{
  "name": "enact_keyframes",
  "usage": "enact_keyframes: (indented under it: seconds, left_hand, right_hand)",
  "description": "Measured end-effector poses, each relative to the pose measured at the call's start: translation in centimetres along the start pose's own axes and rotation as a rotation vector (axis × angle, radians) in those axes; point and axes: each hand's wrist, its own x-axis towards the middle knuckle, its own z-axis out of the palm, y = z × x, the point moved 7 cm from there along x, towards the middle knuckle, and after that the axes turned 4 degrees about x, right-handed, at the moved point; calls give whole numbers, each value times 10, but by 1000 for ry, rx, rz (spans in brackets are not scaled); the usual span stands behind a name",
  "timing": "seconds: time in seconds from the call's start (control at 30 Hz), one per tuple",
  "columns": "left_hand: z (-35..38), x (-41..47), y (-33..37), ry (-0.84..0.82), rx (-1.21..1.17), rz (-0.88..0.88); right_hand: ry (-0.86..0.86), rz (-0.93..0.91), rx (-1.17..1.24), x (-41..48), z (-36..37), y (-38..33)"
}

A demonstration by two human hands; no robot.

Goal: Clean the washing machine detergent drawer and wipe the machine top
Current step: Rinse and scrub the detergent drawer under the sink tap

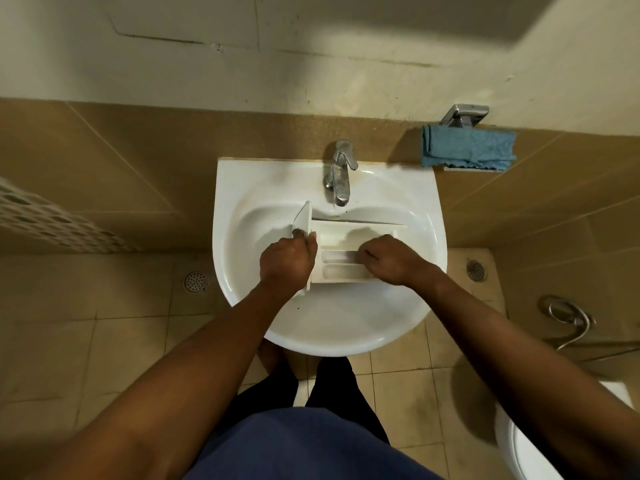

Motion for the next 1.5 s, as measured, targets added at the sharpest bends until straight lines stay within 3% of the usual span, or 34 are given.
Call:
enact_keyframes:
  seconds: [0.1,0.27,0.37,0.43,0.57,0.7,0.77,0.9,1.17,1.3,1.5]
  left_hand:
    - [-1,1,-1,15,20,-13]
    - [-6,2,0,57,54,-7]
    - [-7,1,-1,50,47,-30]
    - [-7,1,0,42,36,-32]
    - [-7,0,1,3,2,-21]
    - [-6,-1,1,-20,3,-24]
    - [-5,-1,2,-55,-9,-16]
    - [-4,0,2,-105,-23,-30]
    - [2,-1,2,-224,-84,-35]
    - [5,1,0,-266,-135,-29]
    - [2,2,0,-239,-128,-39]
  right_hand:
    - [140,-36,124,11,-15,-17]
    - [-5,-220,139,2,26,-44]
    - [-62,-118,-17,2,22,-15]
    - [-50,-9,18,8,4,0]
    - [131,257,923,25,-32,2]
    - [123,301,1665,64,-30,-21]
    - [-2,307,1911,80,-21,-41]
    - [-115,299,2075,89,-15,-62]
    - [-223,305,1913,82,-2,-46]
    - [-168,326,1844,72,-4,-34]
    - [-156,298,1319,23,15,-39]
